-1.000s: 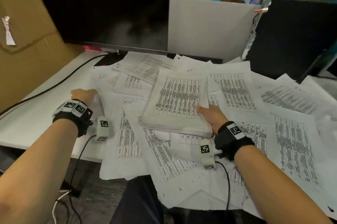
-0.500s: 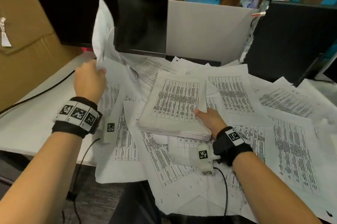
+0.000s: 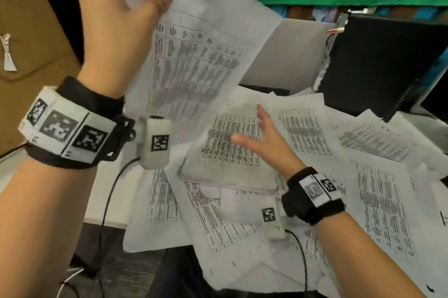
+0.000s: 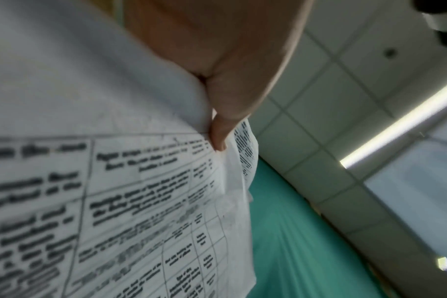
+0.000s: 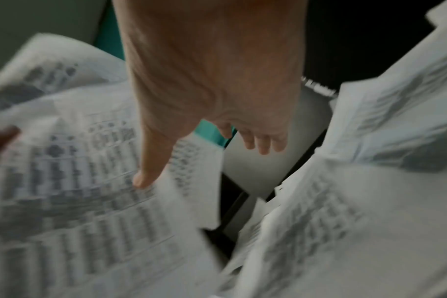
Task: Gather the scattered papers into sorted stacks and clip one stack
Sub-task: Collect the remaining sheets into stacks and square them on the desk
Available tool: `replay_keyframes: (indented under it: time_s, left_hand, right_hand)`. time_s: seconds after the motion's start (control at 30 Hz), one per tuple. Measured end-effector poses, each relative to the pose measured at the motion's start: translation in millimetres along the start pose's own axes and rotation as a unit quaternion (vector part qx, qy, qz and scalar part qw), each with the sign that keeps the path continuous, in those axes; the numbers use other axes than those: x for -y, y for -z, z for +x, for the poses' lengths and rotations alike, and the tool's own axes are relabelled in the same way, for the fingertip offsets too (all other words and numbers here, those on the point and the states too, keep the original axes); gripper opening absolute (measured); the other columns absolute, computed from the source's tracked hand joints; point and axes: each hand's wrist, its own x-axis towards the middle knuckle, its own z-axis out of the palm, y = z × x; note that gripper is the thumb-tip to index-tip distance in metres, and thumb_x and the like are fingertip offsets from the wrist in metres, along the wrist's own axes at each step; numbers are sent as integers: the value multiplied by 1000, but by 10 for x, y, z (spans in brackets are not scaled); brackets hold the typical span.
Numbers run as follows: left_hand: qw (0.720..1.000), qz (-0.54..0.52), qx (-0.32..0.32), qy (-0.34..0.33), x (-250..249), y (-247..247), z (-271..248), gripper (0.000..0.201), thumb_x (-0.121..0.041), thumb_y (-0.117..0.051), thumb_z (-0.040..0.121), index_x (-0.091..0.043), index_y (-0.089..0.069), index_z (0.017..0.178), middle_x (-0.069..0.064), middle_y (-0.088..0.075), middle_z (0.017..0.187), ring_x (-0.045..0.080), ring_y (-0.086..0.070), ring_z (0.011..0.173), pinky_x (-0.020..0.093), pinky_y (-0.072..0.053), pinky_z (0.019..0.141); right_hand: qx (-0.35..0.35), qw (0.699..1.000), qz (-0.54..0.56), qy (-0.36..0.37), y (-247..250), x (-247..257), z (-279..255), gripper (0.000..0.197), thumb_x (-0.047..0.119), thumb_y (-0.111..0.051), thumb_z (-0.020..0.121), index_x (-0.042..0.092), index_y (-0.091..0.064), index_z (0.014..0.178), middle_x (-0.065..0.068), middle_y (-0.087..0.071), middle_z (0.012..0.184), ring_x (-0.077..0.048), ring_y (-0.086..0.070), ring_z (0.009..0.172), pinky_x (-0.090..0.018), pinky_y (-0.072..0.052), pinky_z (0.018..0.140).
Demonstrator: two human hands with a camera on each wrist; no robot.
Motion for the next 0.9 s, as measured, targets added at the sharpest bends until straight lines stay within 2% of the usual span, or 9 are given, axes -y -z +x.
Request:
replay_keyframes:
  time_s: [0.13, 0.23, 0.37, 0.47, 0.53, 0.6, 0.7, 0.8, 0.9]
  left_hand:
    - [982, -144, 4, 121, 19, -209, -70, 22, -27, -62, 86, -13, -68, 102, 4, -71, 100, 17, -67, 93, 39, -55, 85]
    - [967, -190, -7, 172, 107, -258, -142, 23, -27, -63, 87, -15, -68, 106, 1, -71, 105, 14, -68, 99, 33, -55, 89]
    - [954, -162, 47, 246, 486, -277, -435, 26, -30, -64, 89, -17, -67, 111, -3, -70, 107, 9, -68, 96, 27, -56, 80]
    - [929, -85, 101, 347, 799, -339, -774, 30, -24, -68, 87, -6, -66, 111, 12, -69, 107, 11, -63, 75, 31, -53, 63]
    - [903, -44, 142, 402, 941, -389, -999, 30, -17, -66, 87, 0, -65, 112, 24, -66, 112, 20, -64, 76, 29, -50, 59]
    - [890, -31, 156, 428, 1019, -406, -1148, 31, -14, -66, 87, 1, -64, 115, 24, -64, 116, 35, -64, 97, 32, -50, 67]
    - [889, -42, 175, 421, 1114, -370, -1183, 31, -18, -65, 88, -11, -64, 119, 7, -68, 113, 26, -64, 102, 32, -50, 80]
    - [895, -33, 189, 402, 1116, -307, -1072, 28, -23, -62, 91, -17, -64, 118, -1, -66, 111, 18, -61, 99, 26, -48, 79]
    - [896, -30, 195, 397, 1085, -265, -942, 29, -27, -63, 90, -17, -65, 117, -2, -66, 109, 18, -61, 98, 38, -46, 89]
  right_hand:
    - [43, 991, 126, 23, -188, 137, 107, 73, 40, -80, 78, 26, -43, 140, 6, -58, 138, -9, -54, 127, -43, -41, 111]
    - [25, 986, 167, 4, -191, 69, 151, 31, 25, -67, 91, 15, -62, 121, -4, -70, 120, -16, -66, 111, -40, -49, 103]
    - [-2, 975, 208, -83, -21, -117, 137, 27, 18, -56, 99, 13, -61, 125, -6, -69, 121, -21, -68, 106, -34, -57, 88]
    - [-52, 960, 231, -147, 130, -351, 165, 30, 10, -52, 100, 1, -58, 128, -11, -72, 108, -23, -71, 94, -33, -60, 79]
    - [-88, 959, 204, -177, 206, -495, 161, 25, 9, -50, 100, 2, -61, 122, -11, -72, 102, -21, -71, 89, -33, -59, 79]
    - [-118, 960, 172, -186, 287, -589, 156, 21, 12, -50, 100, 6, -63, 114, -12, -70, 109, -21, -67, 98, -34, -55, 90]
    - [-160, 979, 3, -123, 479, -543, 187, 23, 19, -50, 100, 13, -63, 118, -8, -67, 116, -24, -64, 105, -34, -51, 90]
    - [-119, 948, -295, -14, 722, -453, 324, 35, 20, -49, 100, 8, -58, 132, -12, -51, 141, -30, -43, 133, -39, -32, 113]
    - [-53, 935, -346, -60, 926, -337, 435, 43, 17, -51, 95, 7, -54, 136, -13, -43, 148, -30, -37, 138, -35, -29, 113]
